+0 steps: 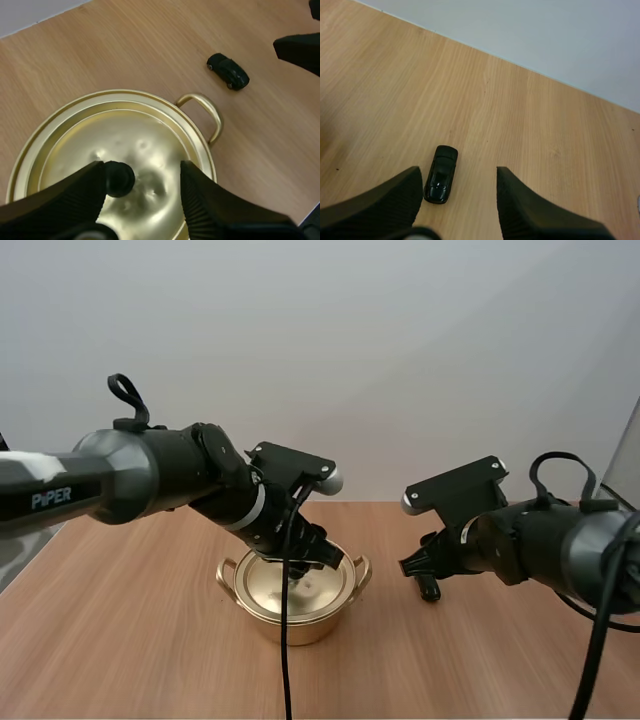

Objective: Open the pot, put the car inside, and close it

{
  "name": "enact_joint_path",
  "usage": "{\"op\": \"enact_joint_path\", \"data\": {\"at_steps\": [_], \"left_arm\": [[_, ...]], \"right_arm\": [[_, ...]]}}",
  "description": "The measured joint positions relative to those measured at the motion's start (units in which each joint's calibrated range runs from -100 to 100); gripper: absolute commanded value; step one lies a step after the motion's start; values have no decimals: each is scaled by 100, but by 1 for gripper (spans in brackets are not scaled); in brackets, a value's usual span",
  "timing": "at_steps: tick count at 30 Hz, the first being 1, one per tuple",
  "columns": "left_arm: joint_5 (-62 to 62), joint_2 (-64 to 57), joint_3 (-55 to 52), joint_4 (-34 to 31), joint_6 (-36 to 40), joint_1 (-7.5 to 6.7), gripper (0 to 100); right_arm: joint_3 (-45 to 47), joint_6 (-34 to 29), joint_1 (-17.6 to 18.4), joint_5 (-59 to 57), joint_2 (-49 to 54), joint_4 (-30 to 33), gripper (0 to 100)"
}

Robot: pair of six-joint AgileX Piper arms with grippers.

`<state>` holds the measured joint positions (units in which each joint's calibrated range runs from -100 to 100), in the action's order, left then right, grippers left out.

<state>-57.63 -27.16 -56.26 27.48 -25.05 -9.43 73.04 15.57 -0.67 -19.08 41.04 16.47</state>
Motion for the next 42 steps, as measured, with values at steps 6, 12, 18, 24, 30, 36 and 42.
{"op": "enact_joint_path", "data": {"at_steps": [6, 12, 18, 24, 30, 36, 42], "left_arm": [[349, 328, 160, -95, -403, 0, 73], [520, 874, 312, -320, -346, 0, 73], [592, 1177, 432, -376, -336, 0, 73], [585, 1211, 444, -376, -336, 0, 73], [493, 1250, 444, -388, -336, 0, 73], [474, 1250, 444, -413, -336, 0, 60], [431, 1250, 444, -424, -336, 0, 0]], "right_arm": [[-372, 8, 0, 359, -848, -192, 76], [-742, 8, 0, 404, -1601, -302, 76], [-885, 8, 0, 467, -2173, -326, 76], [-1056, 8, 0, 522, -2782, -359, 76], [-1093, 8, 0, 576, -3336, -369, 76], [-1093, 8, 0, 625, -3562, -374, 54], [-1093, 8, 7, 625, -3566, -474, 0]]}}
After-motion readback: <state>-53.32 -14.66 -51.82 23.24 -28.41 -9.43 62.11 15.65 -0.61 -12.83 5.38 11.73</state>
